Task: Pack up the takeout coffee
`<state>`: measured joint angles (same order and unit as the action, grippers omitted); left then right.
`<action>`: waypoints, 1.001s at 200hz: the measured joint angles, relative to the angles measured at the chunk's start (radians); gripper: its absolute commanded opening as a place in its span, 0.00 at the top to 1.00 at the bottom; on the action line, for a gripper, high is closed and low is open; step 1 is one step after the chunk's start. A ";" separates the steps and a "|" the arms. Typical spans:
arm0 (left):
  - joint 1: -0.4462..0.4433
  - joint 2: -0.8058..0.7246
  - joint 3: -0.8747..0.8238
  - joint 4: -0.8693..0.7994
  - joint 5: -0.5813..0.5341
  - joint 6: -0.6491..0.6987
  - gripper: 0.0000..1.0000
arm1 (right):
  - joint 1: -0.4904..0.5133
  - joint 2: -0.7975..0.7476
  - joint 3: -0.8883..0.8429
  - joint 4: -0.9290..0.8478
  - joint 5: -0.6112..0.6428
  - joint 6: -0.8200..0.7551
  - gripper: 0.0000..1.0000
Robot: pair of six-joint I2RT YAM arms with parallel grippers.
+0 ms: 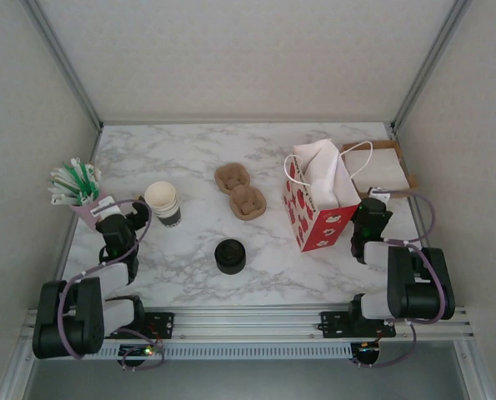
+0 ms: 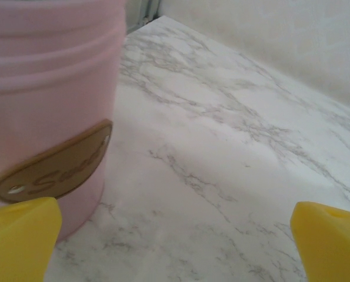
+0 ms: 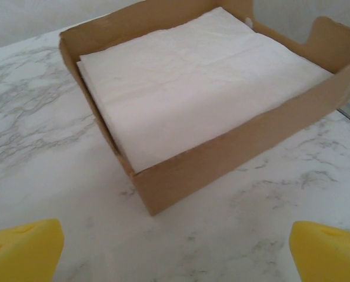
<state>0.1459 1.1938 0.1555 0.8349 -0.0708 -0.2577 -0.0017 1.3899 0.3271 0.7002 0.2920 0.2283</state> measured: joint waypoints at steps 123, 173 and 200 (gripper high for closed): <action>0.000 0.172 0.043 0.247 0.099 0.065 0.00 | 0.066 0.059 0.027 0.051 -0.003 -0.105 0.01; 0.000 0.174 0.035 0.301 0.106 0.076 0.00 | 0.069 0.072 0.027 0.080 -0.027 -0.132 0.01; 0.000 0.195 0.021 0.360 0.105 0.080 0.00 | 0.072 0.125 0.027 0.124 -0.039 -0.140 0.01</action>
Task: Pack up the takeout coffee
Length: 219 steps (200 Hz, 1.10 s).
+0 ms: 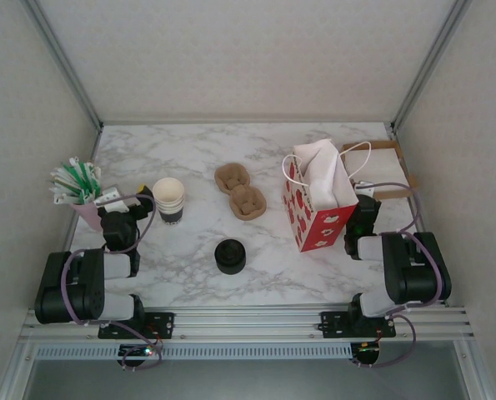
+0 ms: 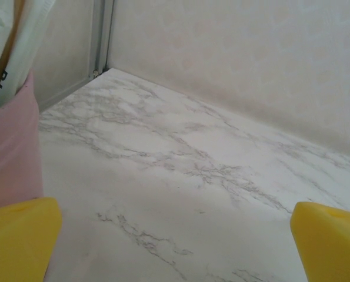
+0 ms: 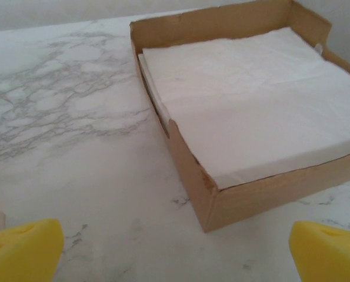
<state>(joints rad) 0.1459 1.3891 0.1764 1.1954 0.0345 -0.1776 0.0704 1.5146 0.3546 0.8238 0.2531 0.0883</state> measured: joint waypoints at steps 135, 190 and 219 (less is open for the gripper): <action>0.000 0.042 -0.018 0.109 0.039 0.026 0.00 | 0.009 0.018 0.000 0.011 -0.004 -0.018 0.01; 0.000 0.052 -0.021 0.119 0.050 0.029 0.01 | 0.009 0.018 0.000 0.011 -0.004 -0.018 0.01; 0.000 0.052 -0.022 0.119 0.052 0.029 0.00 | 0.009 0.018 0.000 0.011 -0.009 -0.019 0.01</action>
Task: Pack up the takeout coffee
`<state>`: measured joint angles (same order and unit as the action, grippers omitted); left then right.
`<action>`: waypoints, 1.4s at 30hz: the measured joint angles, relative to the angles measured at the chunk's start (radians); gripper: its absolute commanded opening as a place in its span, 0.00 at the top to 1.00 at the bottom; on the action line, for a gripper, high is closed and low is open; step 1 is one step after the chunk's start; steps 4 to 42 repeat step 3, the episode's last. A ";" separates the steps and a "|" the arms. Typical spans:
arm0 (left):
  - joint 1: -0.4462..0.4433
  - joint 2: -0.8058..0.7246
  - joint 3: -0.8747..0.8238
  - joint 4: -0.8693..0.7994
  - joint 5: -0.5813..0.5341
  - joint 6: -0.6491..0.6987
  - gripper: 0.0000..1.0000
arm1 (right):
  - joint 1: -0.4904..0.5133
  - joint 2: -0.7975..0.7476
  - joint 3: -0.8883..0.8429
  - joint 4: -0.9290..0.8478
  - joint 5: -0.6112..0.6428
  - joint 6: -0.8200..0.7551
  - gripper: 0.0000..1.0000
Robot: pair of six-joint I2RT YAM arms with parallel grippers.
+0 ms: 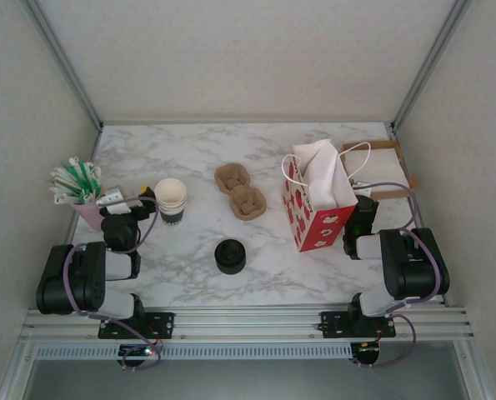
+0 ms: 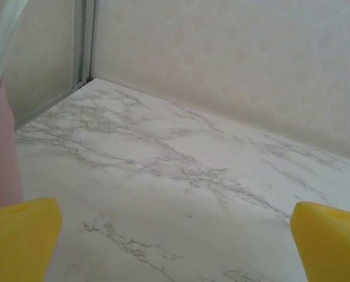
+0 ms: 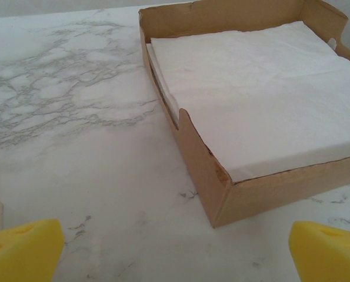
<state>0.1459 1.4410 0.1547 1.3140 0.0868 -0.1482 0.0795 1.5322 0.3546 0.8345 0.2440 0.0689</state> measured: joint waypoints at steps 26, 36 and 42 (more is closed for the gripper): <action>0.000 0.000 0.000 0.000 0.000 0.000 0.00 | 0.000 0.000 0.003 -0.001 -0.013 -0.006 0.01; 0.000 0.000 0.000 0.000 0.000 0.000 0.00 | 0.000 0.000 0.003 -0.001 -0.013 -0.006 0.01; 0.000 0.000 0.000 0.000 0.000 0.000 0.00 | 0.000 0.000 0.003 -0.001 -0.013 -0.006 0.01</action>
